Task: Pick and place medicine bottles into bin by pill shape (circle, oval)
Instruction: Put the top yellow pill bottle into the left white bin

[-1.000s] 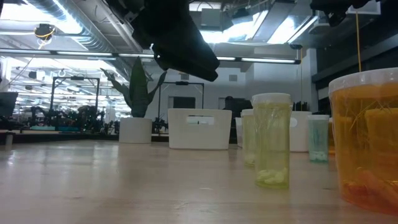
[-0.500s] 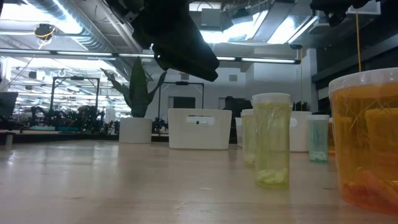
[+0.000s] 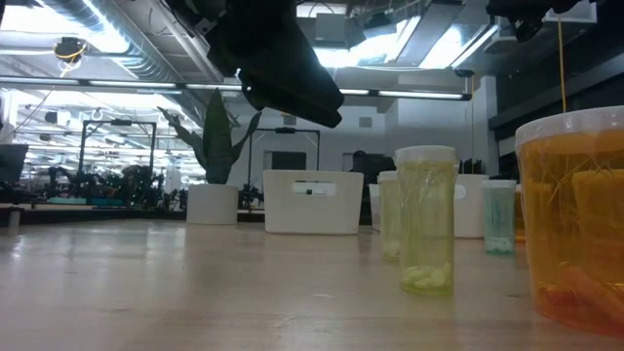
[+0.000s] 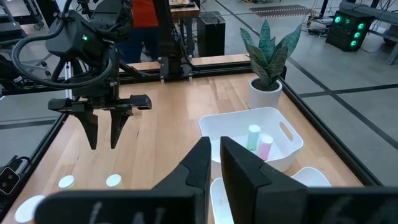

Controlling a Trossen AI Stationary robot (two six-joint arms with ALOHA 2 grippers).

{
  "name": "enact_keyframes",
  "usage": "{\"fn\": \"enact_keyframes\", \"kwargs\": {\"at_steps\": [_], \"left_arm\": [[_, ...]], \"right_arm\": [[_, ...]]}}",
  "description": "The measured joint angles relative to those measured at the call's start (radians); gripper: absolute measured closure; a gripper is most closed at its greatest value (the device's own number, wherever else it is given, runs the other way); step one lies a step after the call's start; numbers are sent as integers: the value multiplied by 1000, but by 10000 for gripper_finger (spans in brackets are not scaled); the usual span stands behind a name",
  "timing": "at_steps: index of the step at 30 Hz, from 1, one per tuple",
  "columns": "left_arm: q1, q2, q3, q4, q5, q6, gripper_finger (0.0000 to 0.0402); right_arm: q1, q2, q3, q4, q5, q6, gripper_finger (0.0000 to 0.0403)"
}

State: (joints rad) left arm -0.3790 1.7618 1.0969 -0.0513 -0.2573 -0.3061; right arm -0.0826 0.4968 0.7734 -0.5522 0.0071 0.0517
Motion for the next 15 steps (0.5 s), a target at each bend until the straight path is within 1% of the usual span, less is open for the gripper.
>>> {"fn": "enact_keyframes", "kwargs": {"at_steps": [12, 15], "left_arm": [[0, 0, 0, 0, 0, 0, 244], [2, 18, 2, 1, 1, 2, 244]], "right_arm": [[0, 0, 0, 0, 0, 0, 363], [0, 0, 0, 0, 0, 0, 363]]}}
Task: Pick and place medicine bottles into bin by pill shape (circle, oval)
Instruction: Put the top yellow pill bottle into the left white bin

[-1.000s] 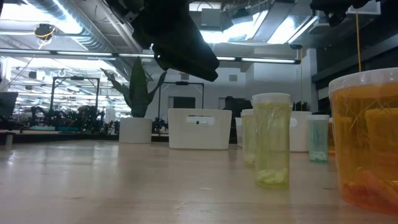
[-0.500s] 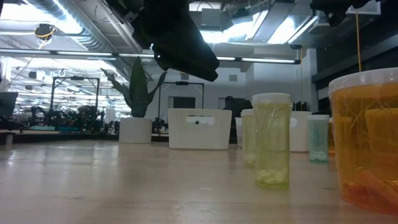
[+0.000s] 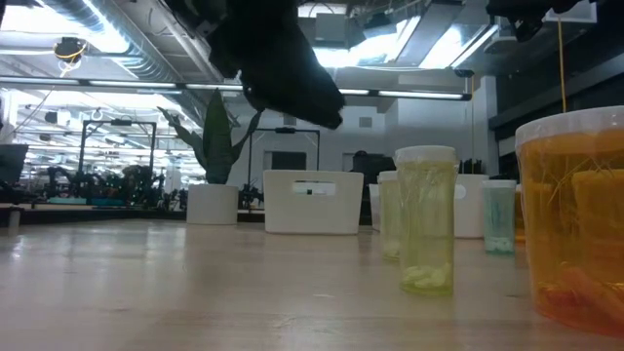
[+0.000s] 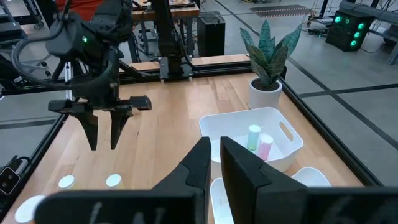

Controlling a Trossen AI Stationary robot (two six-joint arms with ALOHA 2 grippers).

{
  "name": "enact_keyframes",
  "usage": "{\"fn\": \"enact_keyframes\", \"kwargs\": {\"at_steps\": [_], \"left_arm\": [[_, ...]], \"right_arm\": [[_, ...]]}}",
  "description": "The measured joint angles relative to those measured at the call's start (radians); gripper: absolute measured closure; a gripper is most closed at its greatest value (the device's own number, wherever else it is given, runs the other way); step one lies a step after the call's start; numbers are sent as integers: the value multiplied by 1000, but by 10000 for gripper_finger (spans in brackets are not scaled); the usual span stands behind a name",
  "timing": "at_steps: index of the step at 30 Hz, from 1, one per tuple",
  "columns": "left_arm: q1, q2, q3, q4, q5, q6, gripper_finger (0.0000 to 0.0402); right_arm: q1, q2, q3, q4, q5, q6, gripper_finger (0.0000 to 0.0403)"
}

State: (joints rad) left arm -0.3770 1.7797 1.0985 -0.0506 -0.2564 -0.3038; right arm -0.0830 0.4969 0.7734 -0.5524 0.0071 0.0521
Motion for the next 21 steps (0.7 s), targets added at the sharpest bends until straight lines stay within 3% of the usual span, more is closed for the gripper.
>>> {"fn": "enact_keyframes", "kwargs": {"at_steps": [14, 21], "left_arm": [[58, 112, -1, 19, 46, 0, 243], [61, 112, -2, 38, 79, 0, 221]], "right_arm": [[0, 0, 0, 0, 0, 0, 363], [0, 0, 0, -4, 0, 0, 363]]}}
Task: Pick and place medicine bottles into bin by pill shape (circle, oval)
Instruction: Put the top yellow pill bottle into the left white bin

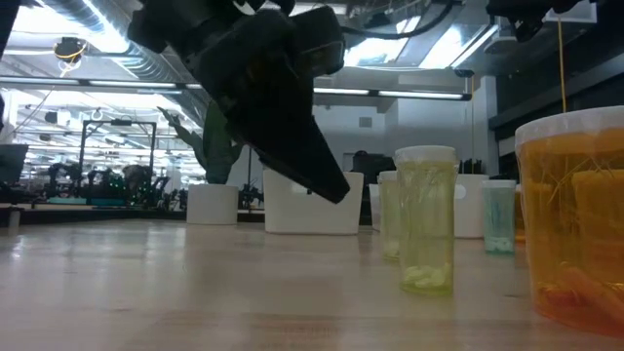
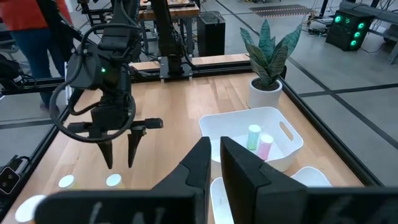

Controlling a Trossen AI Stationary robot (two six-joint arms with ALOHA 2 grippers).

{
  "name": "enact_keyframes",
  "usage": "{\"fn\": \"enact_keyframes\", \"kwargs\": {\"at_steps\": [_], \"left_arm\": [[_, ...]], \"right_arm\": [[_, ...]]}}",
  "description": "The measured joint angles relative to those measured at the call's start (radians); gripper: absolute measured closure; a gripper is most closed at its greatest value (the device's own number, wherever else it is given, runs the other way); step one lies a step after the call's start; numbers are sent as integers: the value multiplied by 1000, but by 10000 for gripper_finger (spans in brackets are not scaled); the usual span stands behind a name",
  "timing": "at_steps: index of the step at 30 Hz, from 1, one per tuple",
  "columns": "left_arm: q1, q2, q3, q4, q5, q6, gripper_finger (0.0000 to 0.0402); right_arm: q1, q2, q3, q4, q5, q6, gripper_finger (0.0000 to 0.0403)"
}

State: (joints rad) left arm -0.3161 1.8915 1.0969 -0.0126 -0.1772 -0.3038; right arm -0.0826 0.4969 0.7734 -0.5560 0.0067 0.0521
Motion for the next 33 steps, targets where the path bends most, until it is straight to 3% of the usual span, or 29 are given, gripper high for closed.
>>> {"fn": "enact_keyframes", "kwargs": {"at_steps": [13, 19, 33], "left_arm": [[0, 0, 0, 10, -26, 60, 148], [3, 9, 0, 125, -23, 155, 151], [37, 69, 0, 265, -19, 203, 152]], "right_arm": [[0, 0, 0, -18, 0, -1, 363], [0, 0, 0, -18, 0, -2, 363], [0, 0, 0, -18, 0, -1, 363]]}}
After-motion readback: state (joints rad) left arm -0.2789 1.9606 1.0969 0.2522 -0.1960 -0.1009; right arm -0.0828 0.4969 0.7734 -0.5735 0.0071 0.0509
